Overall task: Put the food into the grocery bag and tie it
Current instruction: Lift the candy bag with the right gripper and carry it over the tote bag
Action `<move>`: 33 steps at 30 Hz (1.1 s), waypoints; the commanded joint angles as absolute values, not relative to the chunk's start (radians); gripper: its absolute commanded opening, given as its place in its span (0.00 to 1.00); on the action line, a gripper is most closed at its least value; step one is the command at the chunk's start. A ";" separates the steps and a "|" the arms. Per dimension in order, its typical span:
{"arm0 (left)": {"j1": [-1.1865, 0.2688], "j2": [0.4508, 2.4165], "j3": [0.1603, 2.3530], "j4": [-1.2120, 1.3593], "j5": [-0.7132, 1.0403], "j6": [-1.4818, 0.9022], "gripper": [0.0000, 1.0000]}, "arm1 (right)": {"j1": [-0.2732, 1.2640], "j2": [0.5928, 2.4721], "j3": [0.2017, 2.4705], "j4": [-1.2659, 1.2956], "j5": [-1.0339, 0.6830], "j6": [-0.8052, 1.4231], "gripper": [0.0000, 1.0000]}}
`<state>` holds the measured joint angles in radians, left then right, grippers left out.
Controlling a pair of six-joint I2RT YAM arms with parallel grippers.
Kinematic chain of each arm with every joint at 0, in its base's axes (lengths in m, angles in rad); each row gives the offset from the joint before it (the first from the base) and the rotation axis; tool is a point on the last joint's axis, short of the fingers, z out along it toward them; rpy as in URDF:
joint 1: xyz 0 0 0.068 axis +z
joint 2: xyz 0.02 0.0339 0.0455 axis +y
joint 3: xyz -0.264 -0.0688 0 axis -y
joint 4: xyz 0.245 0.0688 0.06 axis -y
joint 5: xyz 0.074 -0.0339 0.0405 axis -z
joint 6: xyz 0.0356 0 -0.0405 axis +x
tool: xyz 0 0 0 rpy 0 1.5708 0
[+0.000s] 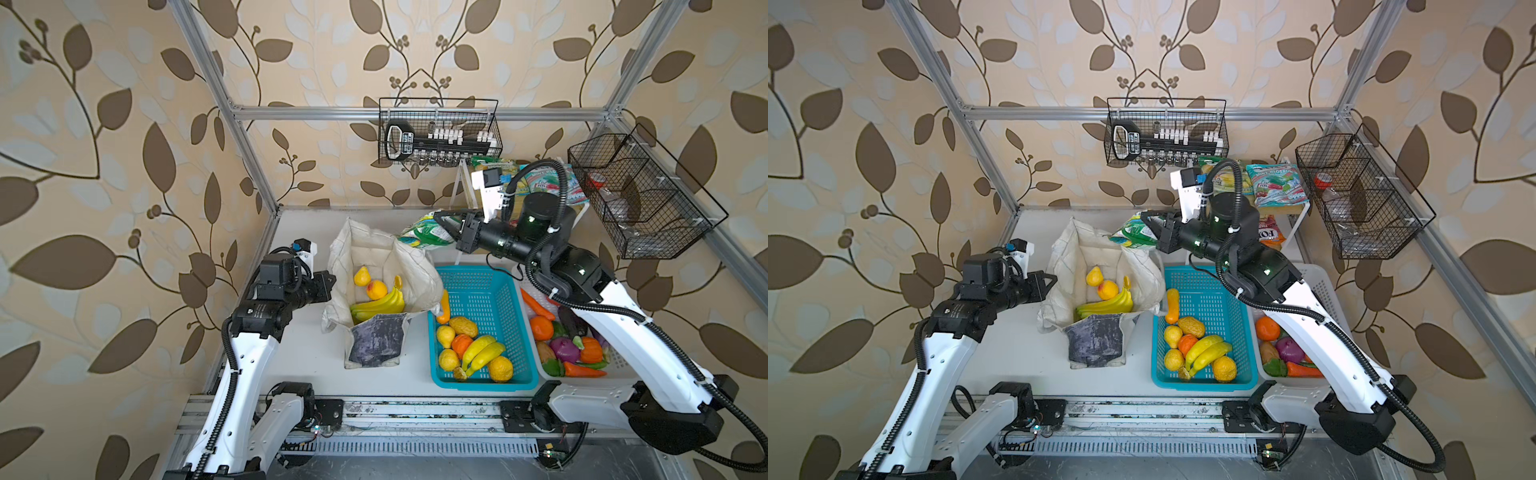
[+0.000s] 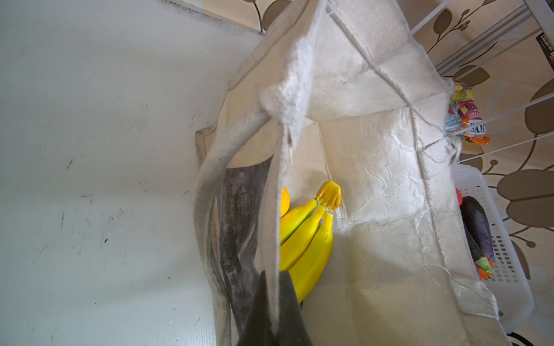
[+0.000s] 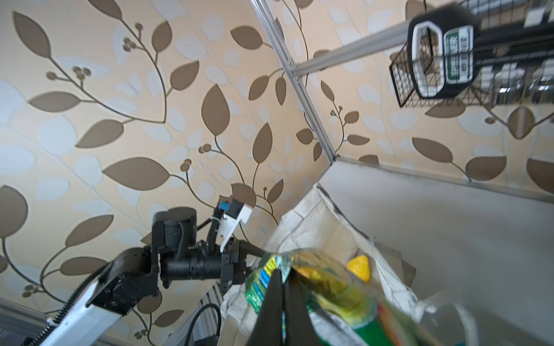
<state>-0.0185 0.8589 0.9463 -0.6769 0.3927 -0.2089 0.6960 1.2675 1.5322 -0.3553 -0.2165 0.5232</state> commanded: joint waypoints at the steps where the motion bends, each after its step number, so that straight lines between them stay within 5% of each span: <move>1: -0.017 0.838 0.949 -0.655 0.421 -0.196 0.00 | 0.748 1.300 1.500 -0.288 -0.189 0.536 0.00; 33: -0.018 0.856 0.950 -0.666 0.382 -0.188 0.00 | 0.890 1.865 1.711 -0.299 -0.286 0.368 0.00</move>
